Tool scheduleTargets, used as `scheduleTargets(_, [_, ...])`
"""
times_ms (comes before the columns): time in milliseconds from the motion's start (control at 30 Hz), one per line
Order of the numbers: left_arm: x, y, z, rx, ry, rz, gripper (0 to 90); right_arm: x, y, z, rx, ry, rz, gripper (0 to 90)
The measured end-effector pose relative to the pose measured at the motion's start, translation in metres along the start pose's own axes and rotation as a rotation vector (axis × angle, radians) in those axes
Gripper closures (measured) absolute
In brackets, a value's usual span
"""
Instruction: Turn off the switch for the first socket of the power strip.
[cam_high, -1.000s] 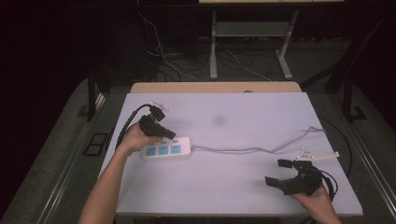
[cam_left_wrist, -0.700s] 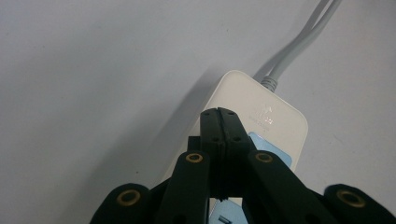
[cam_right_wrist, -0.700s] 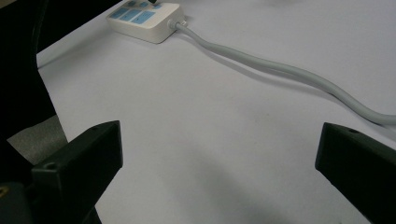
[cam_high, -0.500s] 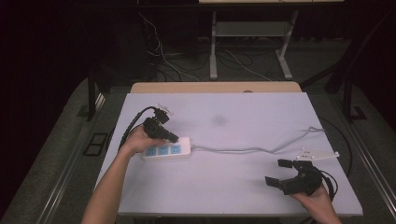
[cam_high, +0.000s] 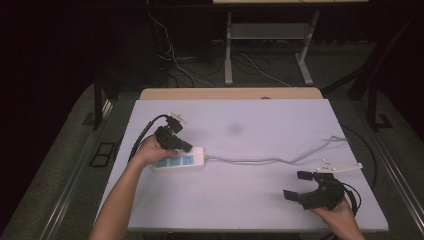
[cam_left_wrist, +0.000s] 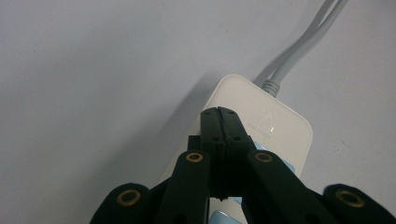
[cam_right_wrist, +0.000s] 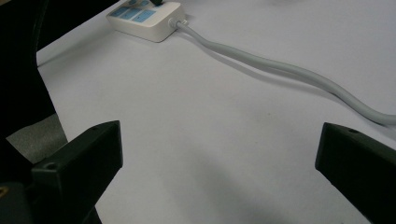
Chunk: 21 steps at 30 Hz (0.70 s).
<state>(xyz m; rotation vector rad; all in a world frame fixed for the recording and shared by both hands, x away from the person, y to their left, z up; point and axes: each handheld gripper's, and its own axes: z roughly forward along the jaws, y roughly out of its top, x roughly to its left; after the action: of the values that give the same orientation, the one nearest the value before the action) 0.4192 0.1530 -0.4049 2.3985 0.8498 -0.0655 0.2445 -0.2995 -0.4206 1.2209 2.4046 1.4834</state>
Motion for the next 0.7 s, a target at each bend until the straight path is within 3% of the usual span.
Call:
scheduleTargets(233, [-0.0035,-0.0016,0.004,-0.028,0.017,0.02,89.7,0.0004,-0.0004,-0.0001,0.0,-0.002,-0.002,0.6])
scheduleTargets(300, [-0.0014,-0.0022,0.0039,-0.033,0.001,0.003,89.6,0.0,-0.0005,-0.0006,-0.003,-0.003,-0.002,0.6])
scheduleTargets(700, [-0.0052,0.0007,0.0036,-0.012,0.029,0.016,89.5,-0.0012,-0.0004,-0.0014,-0.007,-0.007,0.003,0.6])
